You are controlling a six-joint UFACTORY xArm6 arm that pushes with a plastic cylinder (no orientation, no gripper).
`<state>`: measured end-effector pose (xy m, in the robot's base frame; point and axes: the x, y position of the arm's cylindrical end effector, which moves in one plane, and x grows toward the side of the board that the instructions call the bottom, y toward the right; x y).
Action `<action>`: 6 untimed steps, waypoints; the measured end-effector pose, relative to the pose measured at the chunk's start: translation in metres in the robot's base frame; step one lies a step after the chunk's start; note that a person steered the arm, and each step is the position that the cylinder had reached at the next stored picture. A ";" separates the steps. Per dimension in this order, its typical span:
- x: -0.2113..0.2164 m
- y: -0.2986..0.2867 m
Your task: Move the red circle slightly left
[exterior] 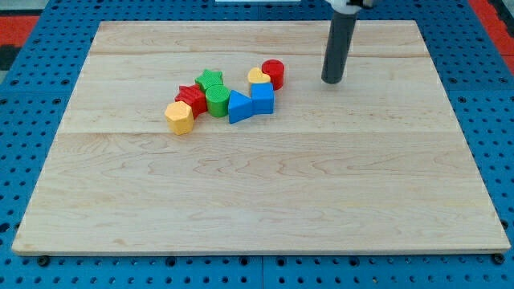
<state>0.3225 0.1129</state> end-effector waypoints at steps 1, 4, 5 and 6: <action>0.001 -0.032; 0.014 -0.041; 0.014 -0.049; 0.014 -0.059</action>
<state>0.3368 0.0538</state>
